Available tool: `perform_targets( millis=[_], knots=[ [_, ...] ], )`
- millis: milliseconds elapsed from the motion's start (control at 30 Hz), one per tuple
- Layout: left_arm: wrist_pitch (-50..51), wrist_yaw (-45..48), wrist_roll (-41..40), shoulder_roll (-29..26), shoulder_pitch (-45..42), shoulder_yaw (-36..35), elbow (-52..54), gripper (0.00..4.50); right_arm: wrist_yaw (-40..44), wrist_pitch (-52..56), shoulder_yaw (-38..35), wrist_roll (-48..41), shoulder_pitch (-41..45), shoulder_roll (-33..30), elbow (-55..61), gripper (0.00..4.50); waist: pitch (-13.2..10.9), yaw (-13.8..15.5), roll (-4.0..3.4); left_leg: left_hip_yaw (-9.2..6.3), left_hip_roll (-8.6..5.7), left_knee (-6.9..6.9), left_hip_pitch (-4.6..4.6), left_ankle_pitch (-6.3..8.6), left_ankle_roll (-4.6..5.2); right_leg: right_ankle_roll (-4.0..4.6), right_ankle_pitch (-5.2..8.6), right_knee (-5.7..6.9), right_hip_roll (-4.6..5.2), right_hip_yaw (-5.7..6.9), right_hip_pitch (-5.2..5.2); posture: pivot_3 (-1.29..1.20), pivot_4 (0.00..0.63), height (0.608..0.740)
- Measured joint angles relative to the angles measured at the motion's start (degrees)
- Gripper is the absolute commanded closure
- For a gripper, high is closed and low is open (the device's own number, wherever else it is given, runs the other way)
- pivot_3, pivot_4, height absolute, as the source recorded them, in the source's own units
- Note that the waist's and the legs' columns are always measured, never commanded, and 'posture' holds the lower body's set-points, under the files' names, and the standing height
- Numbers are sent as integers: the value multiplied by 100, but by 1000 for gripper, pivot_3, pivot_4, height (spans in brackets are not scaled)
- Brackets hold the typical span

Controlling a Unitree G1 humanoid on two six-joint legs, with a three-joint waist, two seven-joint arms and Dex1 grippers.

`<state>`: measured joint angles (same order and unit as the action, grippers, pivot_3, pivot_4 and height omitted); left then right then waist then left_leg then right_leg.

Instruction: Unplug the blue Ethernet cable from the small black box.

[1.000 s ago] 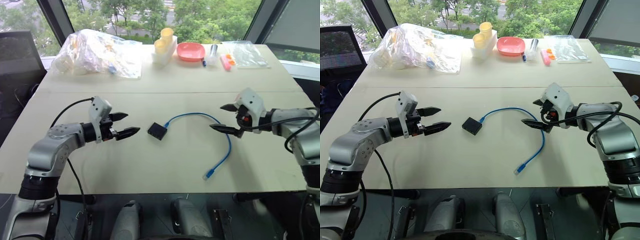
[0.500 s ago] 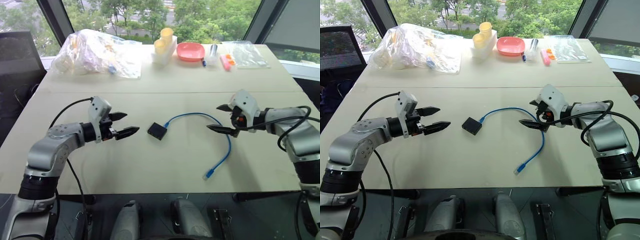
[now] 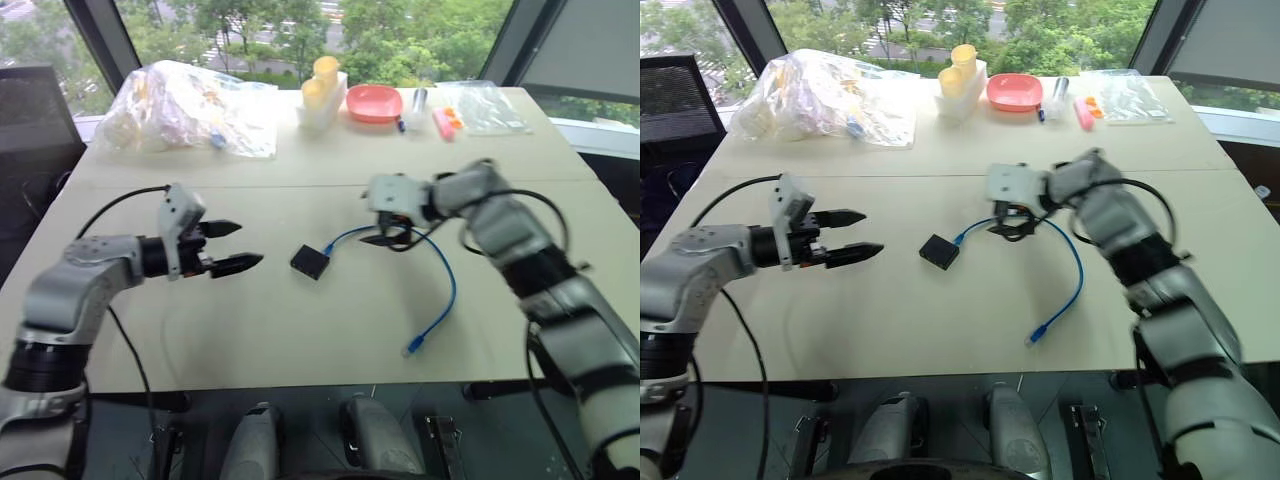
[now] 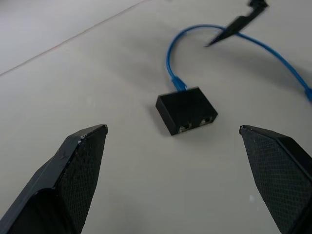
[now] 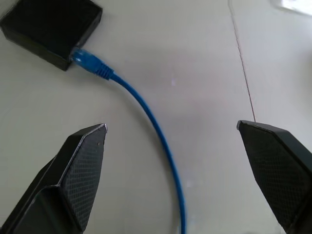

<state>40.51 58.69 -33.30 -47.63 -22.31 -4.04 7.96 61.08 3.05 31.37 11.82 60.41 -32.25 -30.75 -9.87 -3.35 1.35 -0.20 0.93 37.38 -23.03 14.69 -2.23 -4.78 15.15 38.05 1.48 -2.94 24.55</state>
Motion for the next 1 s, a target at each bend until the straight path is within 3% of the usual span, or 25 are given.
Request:
perform_targets(
  millis=[167, 367, 633, 1000],
  knots=[
    [62, 160, -58, -220, 412, -48, 189, 0, -123, -1657, 484, 734, 1032, 899, -2082, 44, -1, 15, 2, -18, 2, -4, -23, 0, 0, -2, 1, -4, 17, 6, 15, 0, 150, 735],
    [69, -283, -101, 17, 680, -305, 464, 0, -223, -2946, 771, 1419, 1518, 1290, -3261, 44, -2, 73, 2, -18, 2, -2, -22, 0, 0, -2, 0, -1, 22, 6, 16, 0, 150, 735],
    [175, -646, -233, 133, 990, -461, 869, 0, 89, -3593, 798, 1807, 1855, 1283, -3559, 44, -2, 73, 1, -21, 3, -2, -18, 0, -1, -1, 0, 5, 20, 7, 15, 0, 150, 735],
    [172, -828, -241, 215, 1060, -466, 940, 0, 1730, -3291, 138, 1084, 1648, 1047, -2982, 44, -2, 73, 1, -21, 3, -3, -12, 0, -1, -1, -1, 6, 21, 7, 10, 0, 150, 735]
  ],
)
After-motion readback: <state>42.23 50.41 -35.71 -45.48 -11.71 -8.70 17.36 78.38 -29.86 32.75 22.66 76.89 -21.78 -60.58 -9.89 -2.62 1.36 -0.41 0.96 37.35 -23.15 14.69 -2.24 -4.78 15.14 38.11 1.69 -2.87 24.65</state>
